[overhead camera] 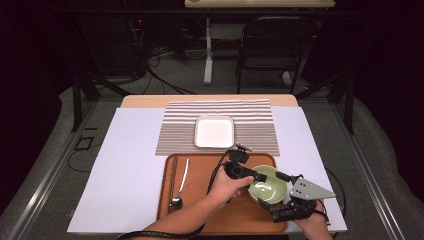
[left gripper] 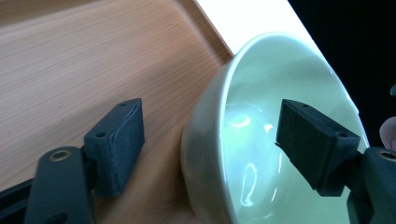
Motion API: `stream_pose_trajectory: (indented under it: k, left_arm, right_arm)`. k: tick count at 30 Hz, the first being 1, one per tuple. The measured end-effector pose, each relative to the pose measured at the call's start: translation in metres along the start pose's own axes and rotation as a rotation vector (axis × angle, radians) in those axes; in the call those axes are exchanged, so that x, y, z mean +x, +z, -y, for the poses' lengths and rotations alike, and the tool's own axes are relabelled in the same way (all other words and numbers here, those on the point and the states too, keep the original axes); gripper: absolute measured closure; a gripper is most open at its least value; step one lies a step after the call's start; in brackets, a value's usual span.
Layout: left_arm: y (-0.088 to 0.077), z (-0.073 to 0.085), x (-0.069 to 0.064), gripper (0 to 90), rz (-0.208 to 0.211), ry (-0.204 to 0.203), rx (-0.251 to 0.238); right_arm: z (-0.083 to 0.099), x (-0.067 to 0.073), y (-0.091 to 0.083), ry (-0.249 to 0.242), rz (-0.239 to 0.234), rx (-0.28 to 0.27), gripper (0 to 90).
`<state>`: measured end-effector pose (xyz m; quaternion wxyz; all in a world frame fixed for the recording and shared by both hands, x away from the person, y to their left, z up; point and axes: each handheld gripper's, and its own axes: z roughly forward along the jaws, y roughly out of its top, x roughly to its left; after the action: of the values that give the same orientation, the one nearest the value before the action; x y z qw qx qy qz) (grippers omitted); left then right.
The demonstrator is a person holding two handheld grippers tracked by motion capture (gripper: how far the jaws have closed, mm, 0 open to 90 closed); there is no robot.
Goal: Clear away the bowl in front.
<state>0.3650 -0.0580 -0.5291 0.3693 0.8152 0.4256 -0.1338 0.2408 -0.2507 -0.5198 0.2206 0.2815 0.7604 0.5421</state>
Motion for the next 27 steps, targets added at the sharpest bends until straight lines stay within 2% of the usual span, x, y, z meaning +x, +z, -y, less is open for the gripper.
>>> stream_pose_trajectory:
  k: [10,24,27]
  left_arm:
    - [-0.008,-0.004,-0.004,21.3,0.023,0.005,-0.014]
    - [-0.029,-0.011,-0.005,21.3,0.011,0.020,-0.051]
    - [-0.035,-0.011,-0.005,21.3,-0.004,0.031,-0.061]
  right_arm:
    - [0.000,0.001,0.000,0.002,0.000,-0.002,0.4]
    - [0.000,0.000,-0.001,0.001,0.004,-0.006,0.1]
    - [0.000,0.000,-0.001,-0.003,0.004,-0.005,0.1]
